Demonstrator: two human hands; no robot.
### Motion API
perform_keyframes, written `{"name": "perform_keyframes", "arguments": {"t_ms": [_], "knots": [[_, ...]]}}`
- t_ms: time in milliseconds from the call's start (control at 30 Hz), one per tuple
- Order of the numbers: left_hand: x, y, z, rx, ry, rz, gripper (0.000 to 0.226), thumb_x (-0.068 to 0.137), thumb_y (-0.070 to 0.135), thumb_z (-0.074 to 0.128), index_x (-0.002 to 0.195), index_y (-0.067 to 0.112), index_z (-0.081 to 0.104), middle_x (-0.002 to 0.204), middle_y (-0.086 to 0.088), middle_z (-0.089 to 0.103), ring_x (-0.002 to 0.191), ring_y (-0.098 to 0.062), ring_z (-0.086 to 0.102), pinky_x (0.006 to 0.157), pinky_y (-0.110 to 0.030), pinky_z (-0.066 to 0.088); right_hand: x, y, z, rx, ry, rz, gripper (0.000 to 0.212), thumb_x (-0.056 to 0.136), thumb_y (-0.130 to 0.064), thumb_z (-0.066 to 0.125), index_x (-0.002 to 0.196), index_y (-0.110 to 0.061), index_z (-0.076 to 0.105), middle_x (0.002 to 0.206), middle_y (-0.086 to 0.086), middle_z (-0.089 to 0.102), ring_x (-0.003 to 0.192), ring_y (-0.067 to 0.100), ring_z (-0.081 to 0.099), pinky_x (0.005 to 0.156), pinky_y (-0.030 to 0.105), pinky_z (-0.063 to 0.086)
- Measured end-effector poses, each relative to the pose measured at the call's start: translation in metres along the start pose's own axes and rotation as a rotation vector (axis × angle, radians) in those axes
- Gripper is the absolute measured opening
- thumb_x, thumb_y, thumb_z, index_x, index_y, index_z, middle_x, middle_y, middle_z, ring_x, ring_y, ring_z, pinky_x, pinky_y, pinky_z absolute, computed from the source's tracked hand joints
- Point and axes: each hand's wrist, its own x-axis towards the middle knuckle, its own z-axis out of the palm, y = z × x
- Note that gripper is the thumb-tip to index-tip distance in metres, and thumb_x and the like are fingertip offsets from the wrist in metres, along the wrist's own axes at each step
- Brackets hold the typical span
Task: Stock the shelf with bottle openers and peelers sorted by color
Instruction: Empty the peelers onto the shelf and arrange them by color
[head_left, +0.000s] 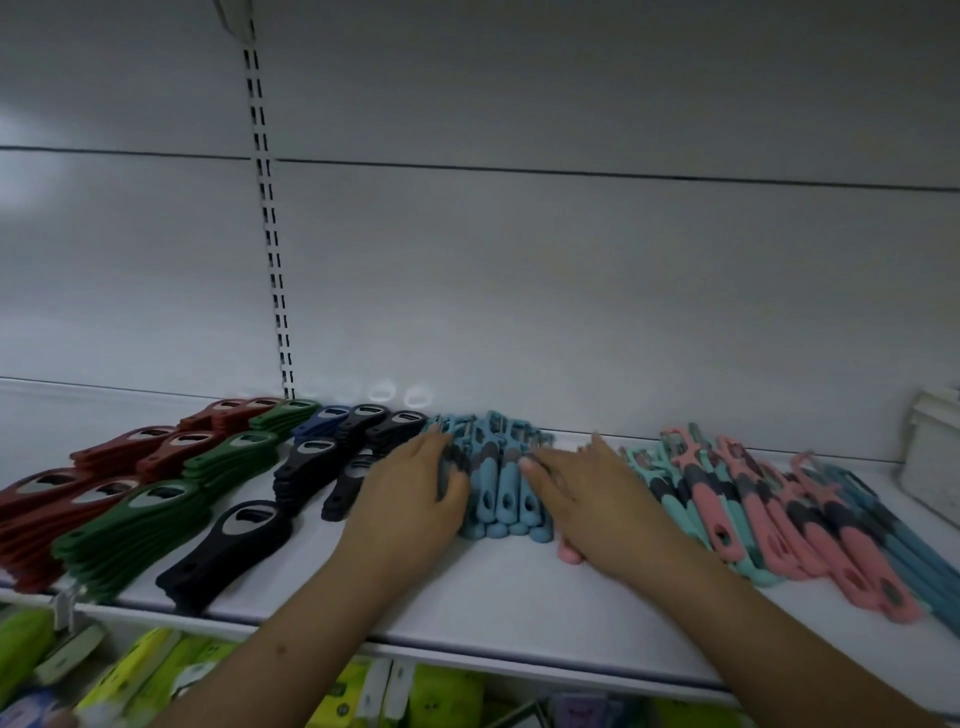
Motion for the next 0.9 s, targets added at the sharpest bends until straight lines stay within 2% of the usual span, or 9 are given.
{"name": "perform_keyframes", "arguments": {"t_ms": [67,133,233,367,467,533,700,800,900], "knots": [[-0.002,0.003,-0.001,0.087,0.049,0.089,0.064,0.089,0.048,0.031,0.139,0.016,0.053,0.144,0.0,0.052,0.131,-0.017,0.047,0.114,-0.033,0.033,0.003,0.007,-0.011,-0.025,0.144,0.027,0.061,0.1,-0.059,0.017,0.133,-0.029,0.058,0.102,-0.007,0.076,0.106,-0.004,0.063,0.125,0.031,0.002],[-0.003,0.005,0.0,0.151,0.071,0.233,0.058,0.088,0.047,0.031,0.13,0.018,0.06,0.132,0.002,0.059,0.122,-0.017,0.051,0.109,-0.034,0.036,0.005,0.019,-0.026,-0.049,0.236,0.073,0.058,0.101,-0.055,0.024,0.139,-0.024,0.056,0.137,-0.005,0.061,0.13,0.008,0.051,0.123,0.031,0.008],[-0.001,0.018,0.002,0.117,0.02,0.43,0.044,0.089,0.039,0.04,0.123,0.022,0.061,0.123,0.006,0.058,0.113,-0.013,0.053,0.099,-0.029,0.041,0.004,0.048,-0.049,0.012,0.295,0.152,0.048,0.103,-0.044,0.04,0.14,-0.018,0.055,0.145,0.002,0.053,0.133,0.021,0.047,0.115,0.034,0.029],[-0.003,0.059,0.026,0.106,-0.153,0.612,0.046,0.095,0.053,0.04,0.134,0.03,0.052,0.127,0.009,0.051,0.114,-0.012,0.052,0.097,-0.031,0.043,-0.014,0.087,-0.068,0.048,0.306,0.268,0.041,0.103,-0.032,0.047,0.139,-0.014,0.055,0.142,0.007,0.054,0.129,0.023,0.05,0.107,0.029,0.034],[-0.002,0.087,0.049,0.28,-0.325,0.67,0.073,0.091,0.077,0.022,0.153,0.038,0.021,0.145,0.007,0.036,0.13,-0.017,0.038,0.107,-0.035,0.033,-0.035,0.11,-0.072,0.049,0.278,0.296,0.038,0.103,-0.029,0.047,0.136,-0.014,0.058,0.139,0.007,0.058,0.128,0.023,0.052,0.105,0.024,0.033],[0.007,0.099,0.06,0.31,-0.363,0.646,0.077,0.091,0.078,0.021,0.156,0.036,0.013,0.147,0.002,0.029,0.131,-0.02,0.035,0.11,-0.034,0.031,-0.048,0.126,-0.074,0.028,0.27,0.296,0.035,0.104,-0.029,0.045,0.132,-0.015,0.062,0.134,0.005,0.062,0.125,0.021,0.055,0.101,0.021,0.033],[0.04,0.111,0.078,0.292,-0.472,0.608,0.091,0.083,0.081,0.023,0.156,0.027,0.015,0.147,-0.004,0.025,0.134,-0.025,0.034,0.113,-0.038,0.033,-0.072,0.168,-0.077,-0.022,0.691,0.381,0.036,0.1,-0.024,0.041,0.09,-0.009,0.073,0.088,0.006,0.073,0.082,0.023,0.065,0.076,0.032,0.045],[0.059,0.122,0.076,0.339,-0.517,0.657,0.105,0.073,0.092,0.025,0.156,0.032,0.002,0.153,0.001,0.017,0.141,-0.02,0.02,0.119,-0.041,0.023,-0.082,0.171,-0.08,-0.008,0.926,0.505,0.037,0.097,-0.024,0.041,0.082,-0.011,0.073,0.079,0.004,0.07,0.072,0.019,0.06,0.068,0.032,0.044],[0.061,0.148,0.081,0.204,-0.479,0.779,0.103,0.073,0.093,0.035,0.155,0.04,0.002,0.157,0.009,0.012,0.145,-0.015,0.013,0.121,-0.039,0.018,-0.079,0.177,-0.076,0.069,0.872,0.592,0.035,0.098,-0.021,0.044,0.079,-0.006,0.068,0.075,0.006,0.068,0.069,0.021,0.06,0.065,0.035,0.045]]}}
